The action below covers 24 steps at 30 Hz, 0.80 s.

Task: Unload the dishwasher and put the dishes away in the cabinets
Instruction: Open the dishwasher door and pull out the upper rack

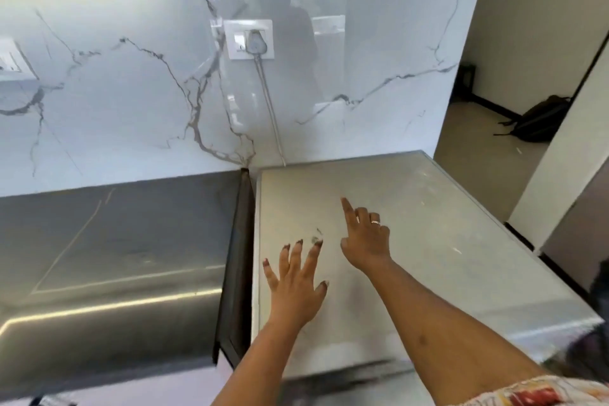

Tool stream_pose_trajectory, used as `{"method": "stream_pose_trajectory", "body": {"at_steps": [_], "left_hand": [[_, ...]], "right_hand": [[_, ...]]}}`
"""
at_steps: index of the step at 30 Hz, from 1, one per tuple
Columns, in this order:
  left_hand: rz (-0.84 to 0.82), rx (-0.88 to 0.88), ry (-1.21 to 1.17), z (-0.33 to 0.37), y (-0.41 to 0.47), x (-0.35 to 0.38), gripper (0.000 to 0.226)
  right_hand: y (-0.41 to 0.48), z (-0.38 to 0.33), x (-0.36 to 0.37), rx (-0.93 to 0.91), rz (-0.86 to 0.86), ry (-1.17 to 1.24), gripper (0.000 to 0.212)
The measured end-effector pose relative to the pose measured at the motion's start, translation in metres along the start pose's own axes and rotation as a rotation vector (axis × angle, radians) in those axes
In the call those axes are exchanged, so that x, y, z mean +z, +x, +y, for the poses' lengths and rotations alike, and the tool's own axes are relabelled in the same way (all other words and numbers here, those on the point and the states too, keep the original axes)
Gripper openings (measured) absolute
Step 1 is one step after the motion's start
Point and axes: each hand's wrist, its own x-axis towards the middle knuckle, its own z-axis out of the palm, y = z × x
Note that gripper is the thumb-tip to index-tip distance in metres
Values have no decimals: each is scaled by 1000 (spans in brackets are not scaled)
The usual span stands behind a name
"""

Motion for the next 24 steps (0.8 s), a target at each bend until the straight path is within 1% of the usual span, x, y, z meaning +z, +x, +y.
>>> {"method": "stream_pose_trajectory", "body": {"at_steps": [2,3,4,6,9,11,12,13,14,17,18,19,20,21,22,24], "left_hand": [[7,49,56,18,-24,14,73],[-37,44,67,24,-34,18,74],[-35,57,93,30,-44,27,75],[-43,86,99,33,-61,37,72],[-102,115,84,33,-83,48,62],[-97,165,132,27,-93,56,59],[-95,201,142,23,-98,57,59],[-88,227,168,18,-99,57,58],[-83,254,202,14,-101,58,57],[-65,343,258,6,-107,56,58],[-35,372,277,4,-108,59,58],[-21,380,291,1,-112,63,60],[2,379,283,-1,-113,65,66],[9,359,273,-1,-116,64,71],[3,347,280,-2,-120,64,72],[-42,357,301,-1,-121,62,67]], "right_hand": [[-33,24,12,49,-30,26,76],[-48,34,16,69,-41,31,76],[-66,47,19,89,-49,30,74],[-97,70,25,116,-26,17,70],[-141,94,32,165,110,5,64],[-165,98,39,252,207,56,61],[-179,97,42,326,240,130,60],[-188,94,45,423,288,242,61],[-197,90,51,553,351,402,62],[-204,70,70,1061,523,1082,66],[-203,61,74,1158,545,1326,61],[-204,51,80,1194,530,1540,54],[-201,43,83,1181,507,1698,46],[-197,36,87,1161,500,1762,40],[-194,31,93,1163,509,1768,36],[-186,30,104,1173,529,1781,30]]}}
